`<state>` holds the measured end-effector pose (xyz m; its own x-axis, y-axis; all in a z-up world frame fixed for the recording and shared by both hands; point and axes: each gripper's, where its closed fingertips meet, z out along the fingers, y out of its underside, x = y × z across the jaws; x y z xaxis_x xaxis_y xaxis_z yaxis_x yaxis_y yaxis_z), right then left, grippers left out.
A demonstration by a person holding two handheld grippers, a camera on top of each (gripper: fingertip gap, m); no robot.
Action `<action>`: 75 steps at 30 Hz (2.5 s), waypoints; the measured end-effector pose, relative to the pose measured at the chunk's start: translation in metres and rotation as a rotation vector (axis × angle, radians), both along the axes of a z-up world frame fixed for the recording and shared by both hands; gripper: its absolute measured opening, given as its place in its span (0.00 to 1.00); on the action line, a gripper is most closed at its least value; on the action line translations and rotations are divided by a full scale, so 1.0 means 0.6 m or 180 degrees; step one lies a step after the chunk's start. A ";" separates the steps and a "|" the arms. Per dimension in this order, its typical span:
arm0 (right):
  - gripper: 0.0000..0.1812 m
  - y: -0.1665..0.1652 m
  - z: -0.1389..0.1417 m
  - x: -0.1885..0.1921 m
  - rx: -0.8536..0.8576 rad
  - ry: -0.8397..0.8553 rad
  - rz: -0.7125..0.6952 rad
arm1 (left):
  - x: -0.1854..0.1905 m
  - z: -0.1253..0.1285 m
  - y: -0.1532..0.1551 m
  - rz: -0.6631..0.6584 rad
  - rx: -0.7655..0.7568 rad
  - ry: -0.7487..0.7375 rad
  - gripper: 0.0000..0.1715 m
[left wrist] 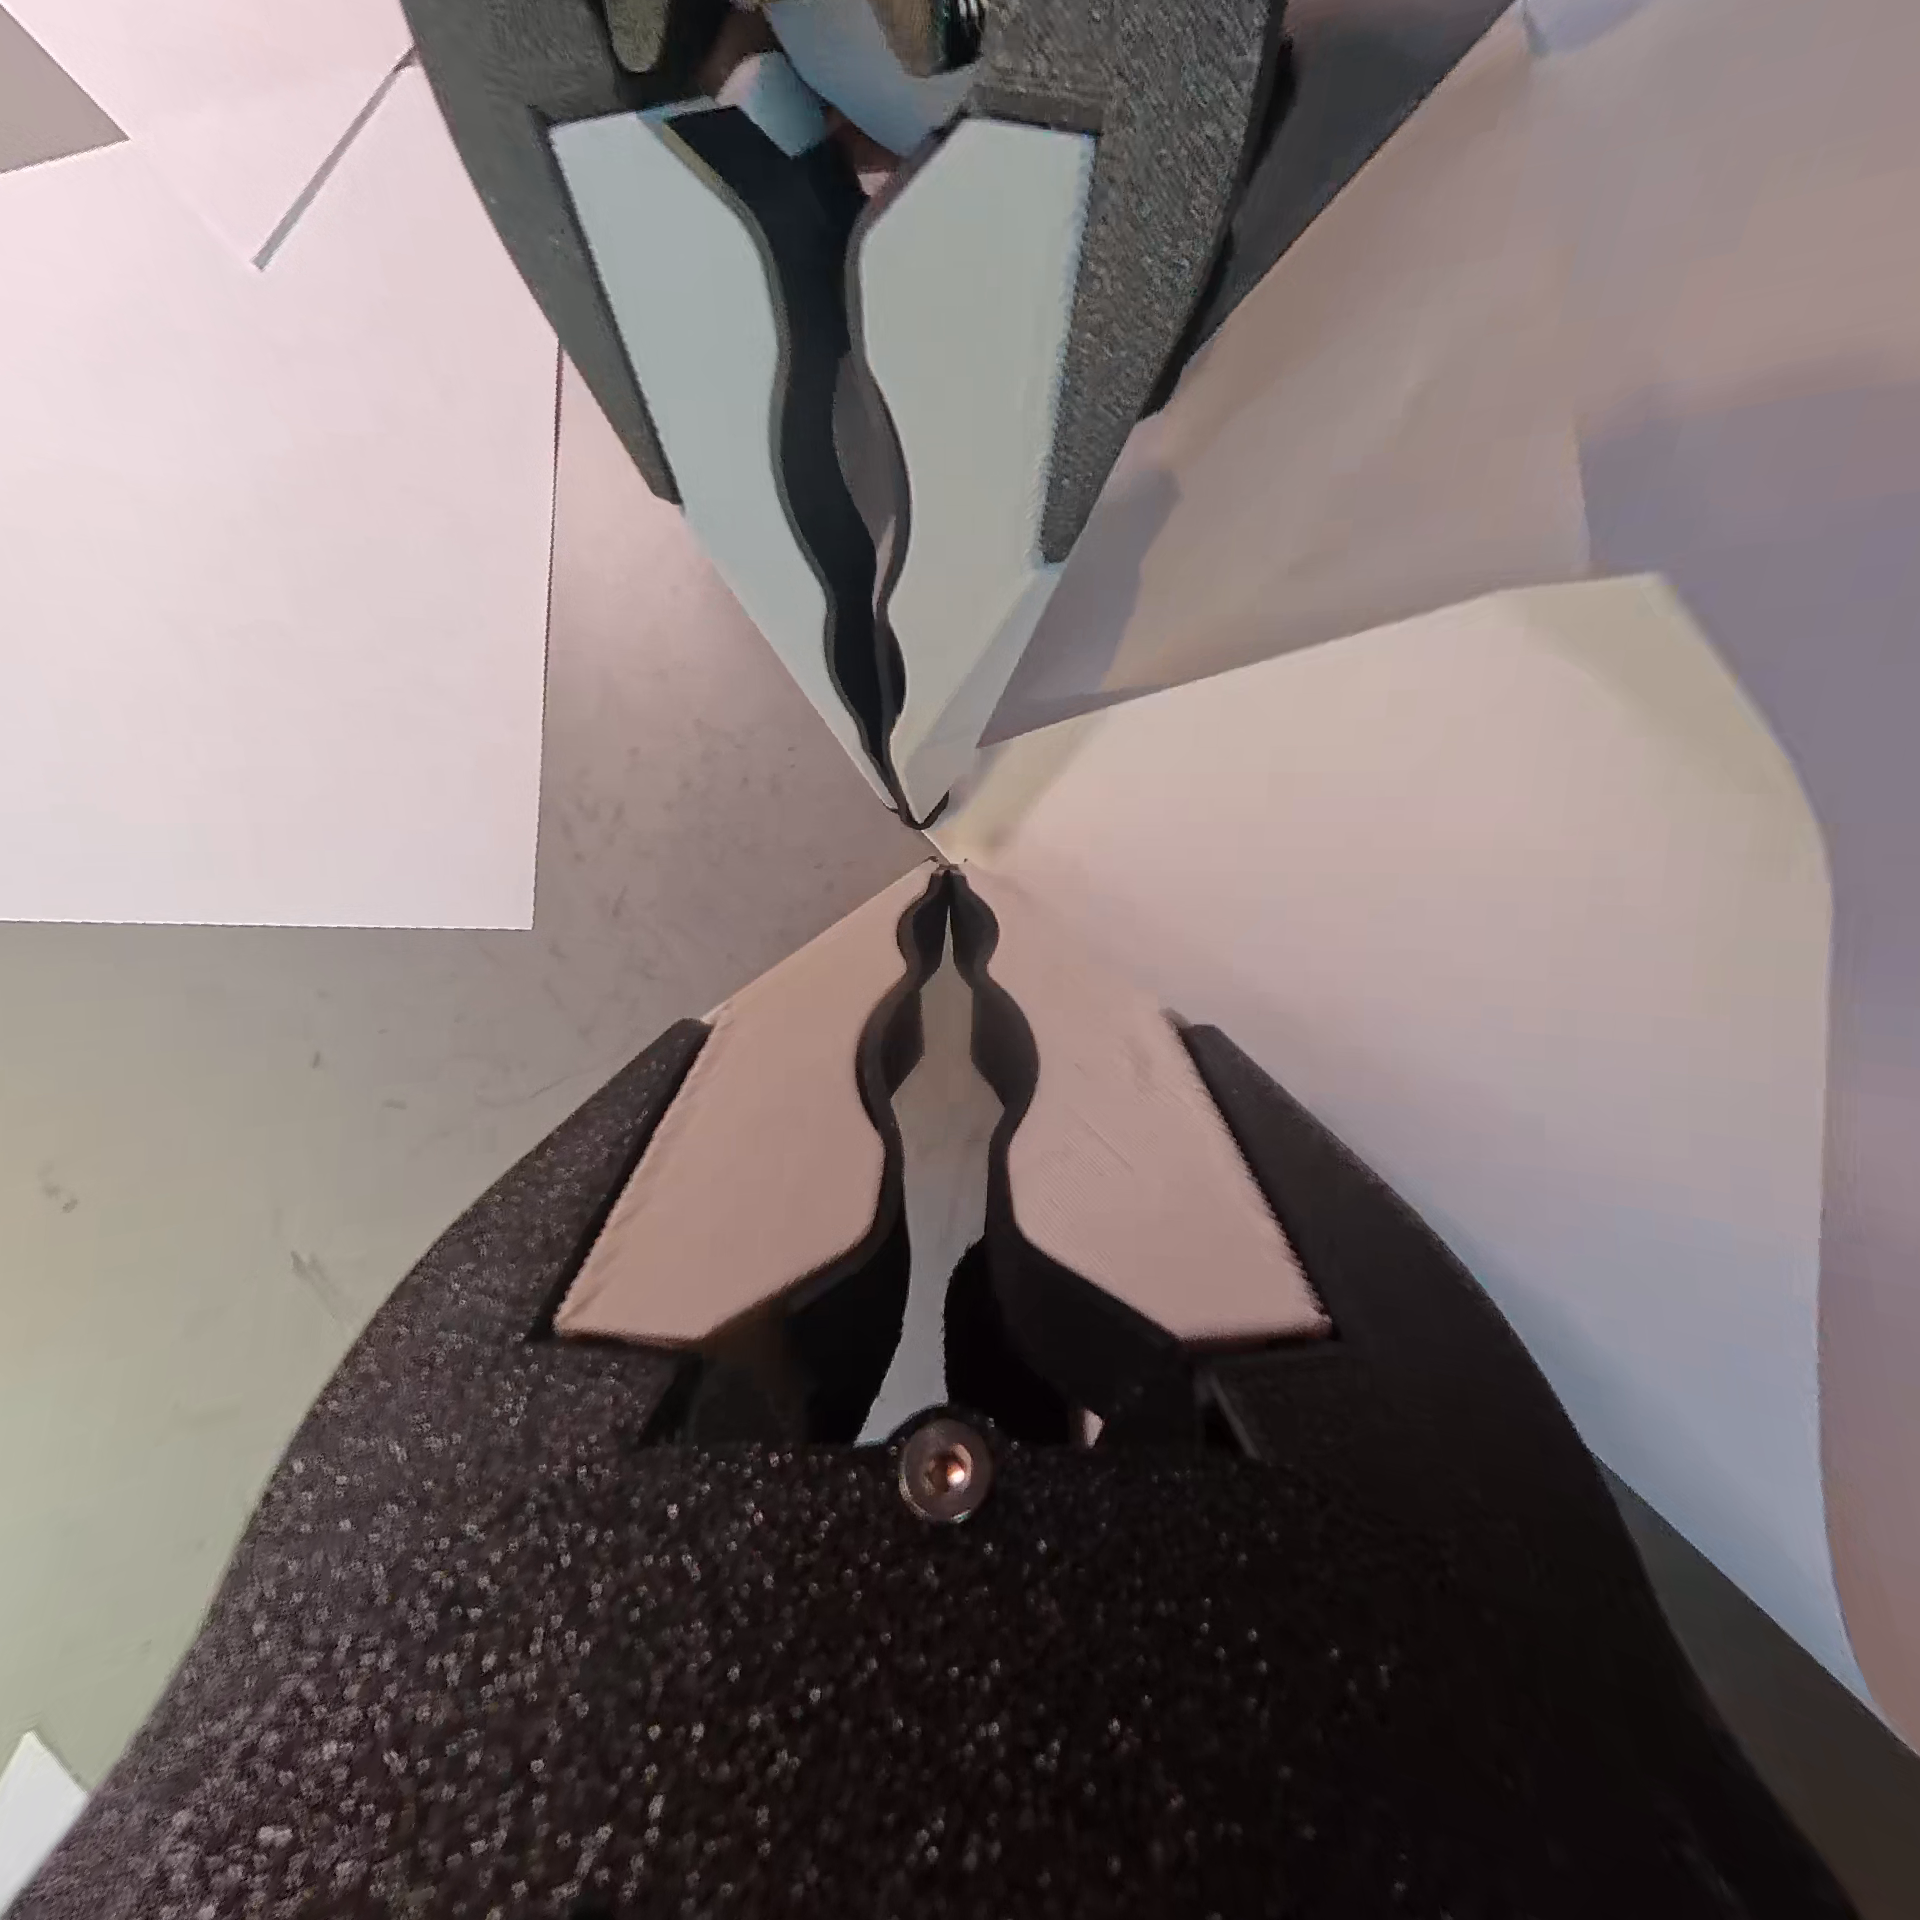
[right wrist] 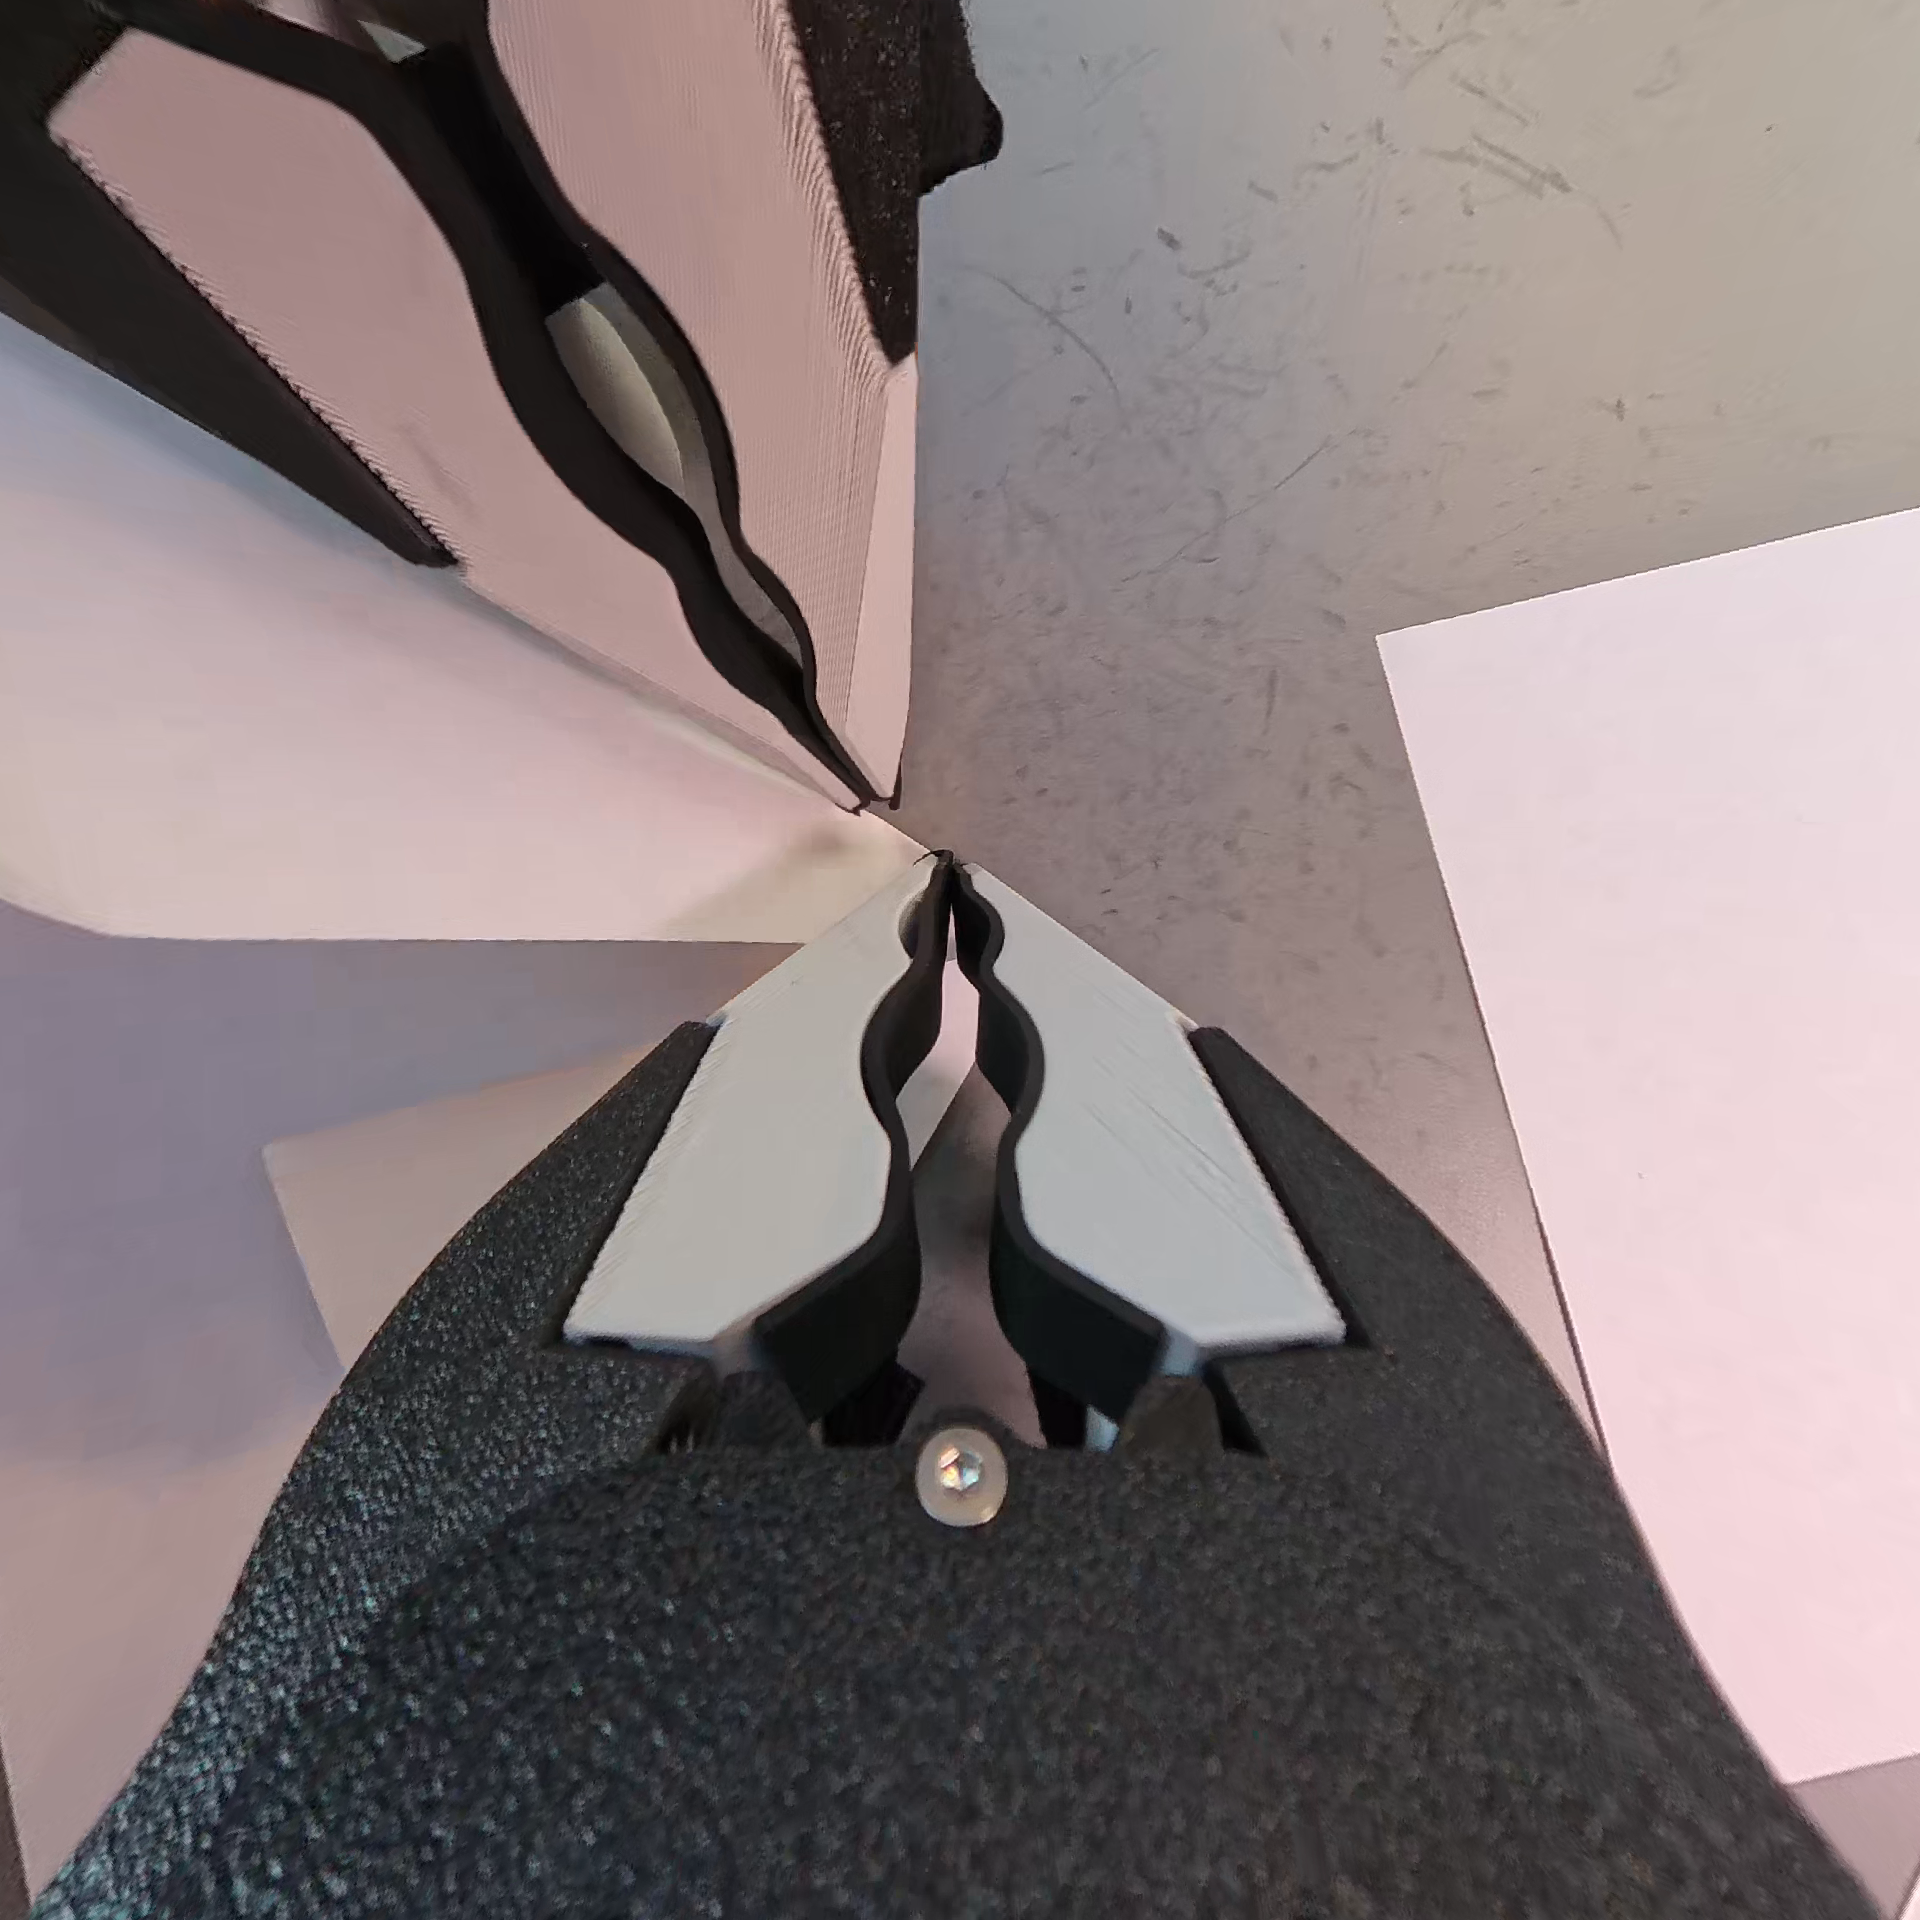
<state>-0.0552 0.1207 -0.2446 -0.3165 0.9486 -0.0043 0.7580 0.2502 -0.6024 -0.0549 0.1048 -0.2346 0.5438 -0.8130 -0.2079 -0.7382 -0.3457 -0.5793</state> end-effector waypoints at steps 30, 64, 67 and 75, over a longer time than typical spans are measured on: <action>0.00 -0.001 0.001 -0.001 0.0001 0.0011 0.0021 | 0.000 -0.017 -0.024 -0.0337 0.0135 0.0433 0.00; 0.00 -0.001 0.001 -0.002 0.0045 0.0043 0.0010 | 0.003 0.000 -0.060 0.0209 0.0028 -0.0224 0.00; 0.00 -0.001 0.001 -0.002 0.0047 0.0045 0.0007 | -0.010 -0.005 -0.044 0.0253 0.0060 -0.0178 0.00; 0.00 -0.001 0.001 -0.002 0.0030 0.0051 0.0003 | -0.001 -0.016 -0.056 -0.0098 0.0195 0.0099 0.00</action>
